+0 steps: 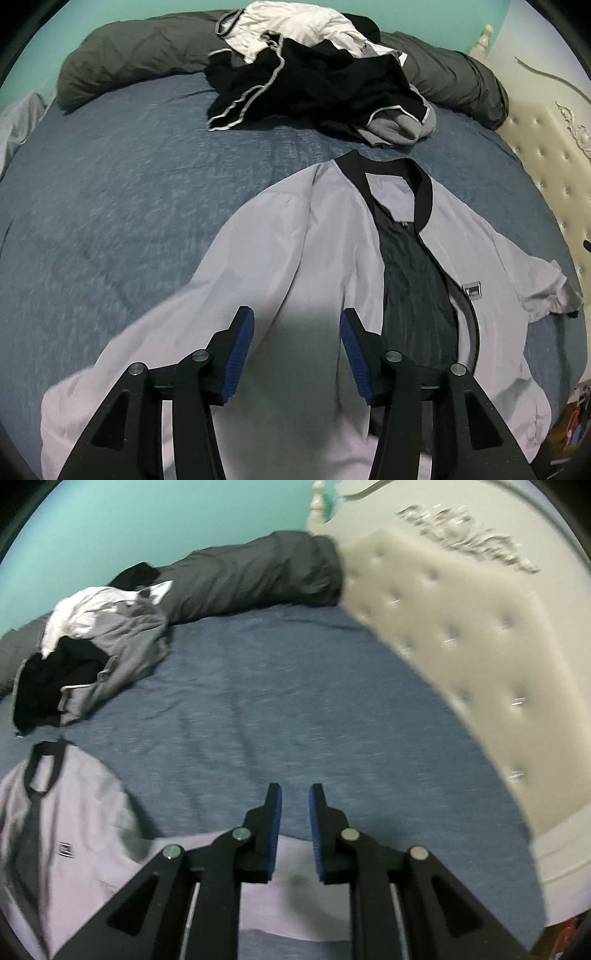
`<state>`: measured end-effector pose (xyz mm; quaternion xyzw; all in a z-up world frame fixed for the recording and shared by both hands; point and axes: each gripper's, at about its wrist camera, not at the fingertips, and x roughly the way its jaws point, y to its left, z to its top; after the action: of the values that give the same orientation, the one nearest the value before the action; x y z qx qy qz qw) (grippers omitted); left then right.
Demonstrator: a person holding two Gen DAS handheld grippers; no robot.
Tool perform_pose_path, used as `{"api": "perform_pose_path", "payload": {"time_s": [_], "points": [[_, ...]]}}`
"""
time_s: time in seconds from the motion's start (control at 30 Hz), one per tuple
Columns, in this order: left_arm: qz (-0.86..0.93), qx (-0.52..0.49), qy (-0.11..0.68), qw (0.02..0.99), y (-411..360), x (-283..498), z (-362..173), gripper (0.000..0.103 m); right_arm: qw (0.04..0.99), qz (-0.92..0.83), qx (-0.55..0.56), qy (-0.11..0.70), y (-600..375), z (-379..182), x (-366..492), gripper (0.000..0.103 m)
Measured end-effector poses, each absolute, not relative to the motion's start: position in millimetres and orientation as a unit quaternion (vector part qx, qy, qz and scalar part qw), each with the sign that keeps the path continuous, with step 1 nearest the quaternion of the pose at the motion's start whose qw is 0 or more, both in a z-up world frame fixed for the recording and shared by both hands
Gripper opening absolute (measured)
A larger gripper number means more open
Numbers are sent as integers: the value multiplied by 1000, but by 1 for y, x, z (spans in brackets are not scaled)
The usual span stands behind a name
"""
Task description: Fold clothes
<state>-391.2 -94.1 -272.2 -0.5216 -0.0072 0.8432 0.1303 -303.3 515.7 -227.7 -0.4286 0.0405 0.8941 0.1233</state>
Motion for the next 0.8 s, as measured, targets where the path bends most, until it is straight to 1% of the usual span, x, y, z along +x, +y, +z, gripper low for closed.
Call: {"api": "perform_pose_path", "payload": {"time_s": [0.07,0.2,0.27,0.4,0.57,0.7,0.77,0.8], "points": [[841,-524,1,131,-87,-407,-277,54,78,894,-437,58,493,-237,-322,18],[839,-528,29,128,-73,-442,-289,55,-23,890,-450,67,433,-258,-363,19],[838,-530,40,123,-71,-461,-295,55,-76,885,-457,56,396,-267,-384,19],[835,-534,60,116,-64,-485,-313,55,-150,859,-488,37,334,-295,-427,19],[830,-540,73,118,-59,-505,-335,56,-171,832,-527,30,298,-335,-474,19],[826,-542,98,120,-55,-515,-348,55,-166,817,-552,13,286,-361,-495,19],[823,-544,108,126,-53,-518,-353,39,-165,811,-561,8,281,-371,-504,19],[821,-545,113,129,-52,-519,-356,27,-167,809,-564,6,279,-376,-508,19]]}}
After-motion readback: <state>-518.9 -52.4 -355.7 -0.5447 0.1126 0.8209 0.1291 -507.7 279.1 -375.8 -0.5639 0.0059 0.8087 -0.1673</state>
